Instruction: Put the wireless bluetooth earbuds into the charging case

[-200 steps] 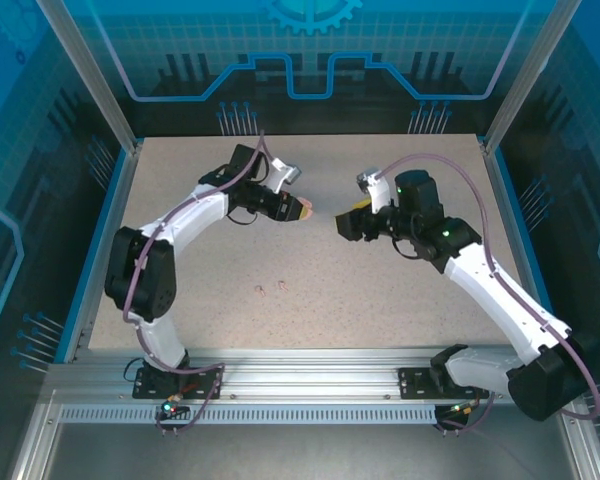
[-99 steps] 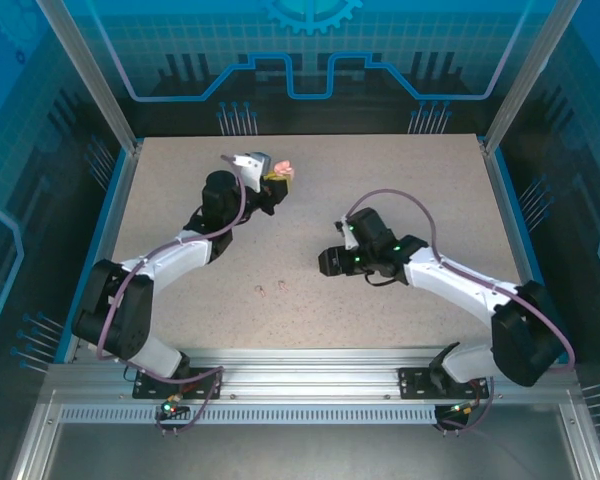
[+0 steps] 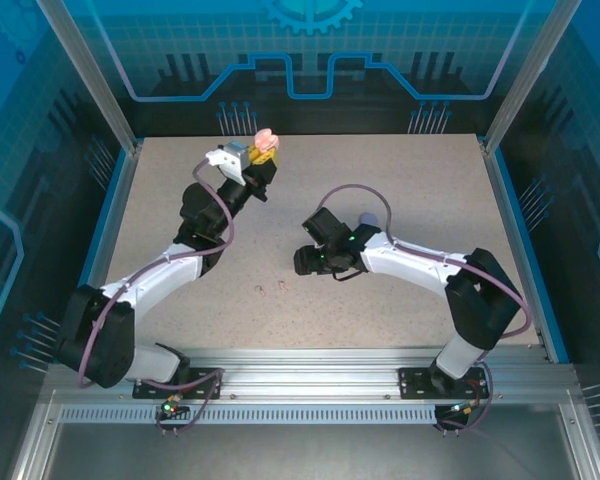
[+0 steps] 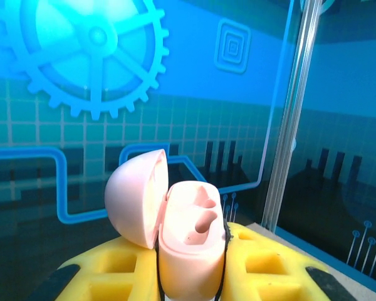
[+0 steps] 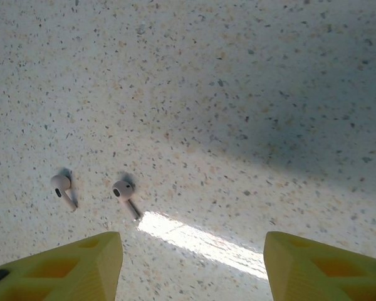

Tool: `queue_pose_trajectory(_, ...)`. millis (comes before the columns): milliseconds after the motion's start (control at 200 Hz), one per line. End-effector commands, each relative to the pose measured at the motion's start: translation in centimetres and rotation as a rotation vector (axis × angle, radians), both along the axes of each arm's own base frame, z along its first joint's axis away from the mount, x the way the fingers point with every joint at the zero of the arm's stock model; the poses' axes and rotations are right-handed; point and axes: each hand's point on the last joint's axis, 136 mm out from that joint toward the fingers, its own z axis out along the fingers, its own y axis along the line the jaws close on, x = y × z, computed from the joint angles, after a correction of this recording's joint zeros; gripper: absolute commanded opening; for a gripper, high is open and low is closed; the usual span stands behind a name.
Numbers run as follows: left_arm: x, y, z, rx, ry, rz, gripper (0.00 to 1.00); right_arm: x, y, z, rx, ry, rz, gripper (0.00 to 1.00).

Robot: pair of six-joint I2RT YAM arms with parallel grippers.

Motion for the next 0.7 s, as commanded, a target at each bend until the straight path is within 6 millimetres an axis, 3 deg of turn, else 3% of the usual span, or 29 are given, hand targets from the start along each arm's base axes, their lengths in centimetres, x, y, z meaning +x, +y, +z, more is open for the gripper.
queue_pose_trajectory(0,-1.6,0.7,2.7,-0.003,-0.103,0.034,0.0,-0.3,0.4,-0.6,-0.052,0.027,-0.025,0.62)
queue_pose_trajectory(170,-2.1,1.3,3.5,0.017,-0.138,0.07,0.0,-0.2,2.1,-1.4,-0.086,0.039,0.004,0.61)
queue_pose_trajectory(695,-1.8,1.3,2.5,0.098,-0.129,0.093,0.0,-0.8,5.6,-4.0,-0.172,0.103,0.065,0.55)
